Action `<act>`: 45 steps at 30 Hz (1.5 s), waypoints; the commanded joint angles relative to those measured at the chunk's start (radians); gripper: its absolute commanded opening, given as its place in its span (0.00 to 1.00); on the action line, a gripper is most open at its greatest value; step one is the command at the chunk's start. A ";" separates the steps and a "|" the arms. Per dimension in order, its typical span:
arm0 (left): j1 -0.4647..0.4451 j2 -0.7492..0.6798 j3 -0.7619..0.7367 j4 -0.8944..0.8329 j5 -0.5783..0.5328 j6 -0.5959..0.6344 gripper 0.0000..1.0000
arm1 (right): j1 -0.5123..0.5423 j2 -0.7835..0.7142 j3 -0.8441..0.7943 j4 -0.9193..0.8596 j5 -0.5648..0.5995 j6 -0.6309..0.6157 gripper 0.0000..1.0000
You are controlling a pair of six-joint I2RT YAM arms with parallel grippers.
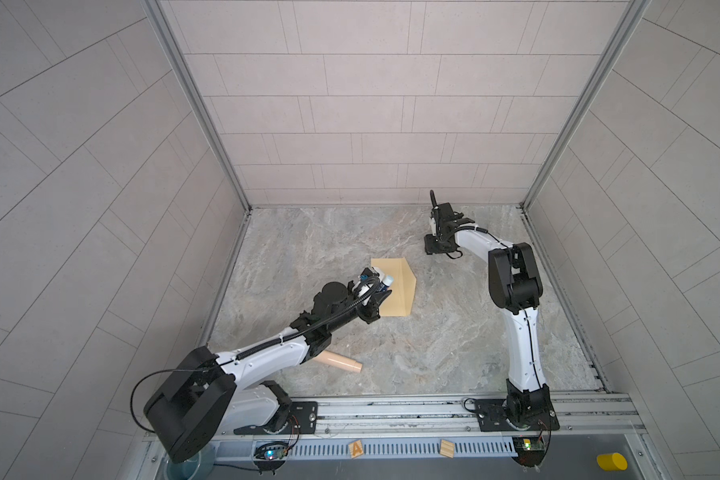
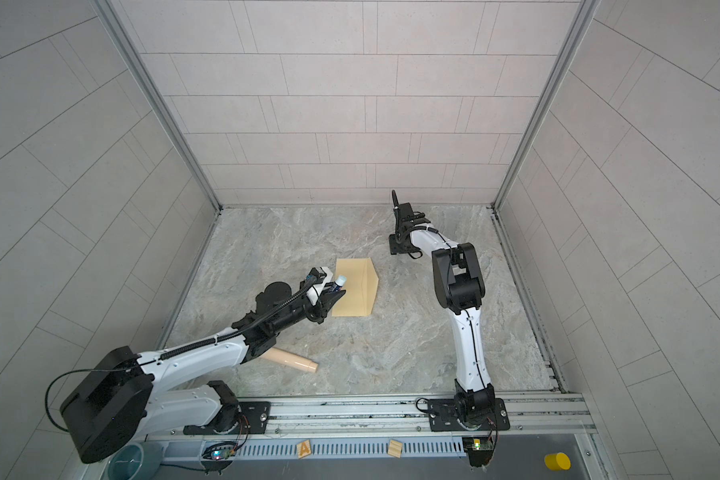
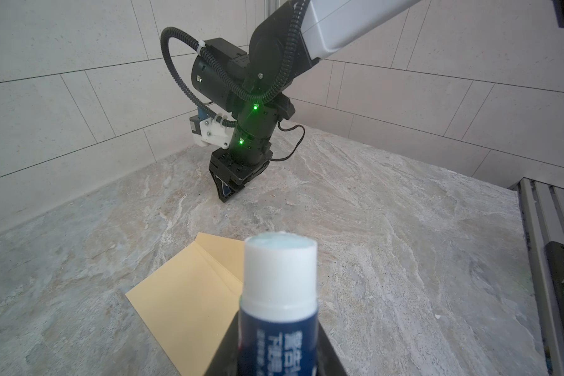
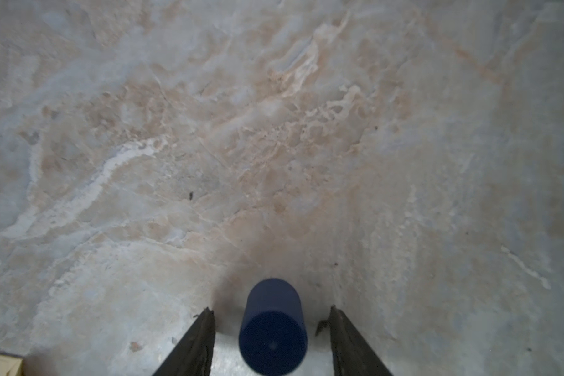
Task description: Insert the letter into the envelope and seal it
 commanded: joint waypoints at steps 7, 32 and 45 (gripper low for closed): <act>-0.004 -0.053 0.007 0.082 -0.012 -0.098 0.00 | 0.000 -0.448 -0.243 0.125 -0.127 0.050 0.60; -0.004 -0.102 -0.013 0.317 0.094 -0.290 0.00 | 0.355 -1.050 -0.783 0.684 -0.636 0.187 0.89; -0.004 -0.106 -0.014 0.327 0.109 -0.299 0.00 | 0.427 -0.995 -0.750 0.677 -0.626 0.172 0.67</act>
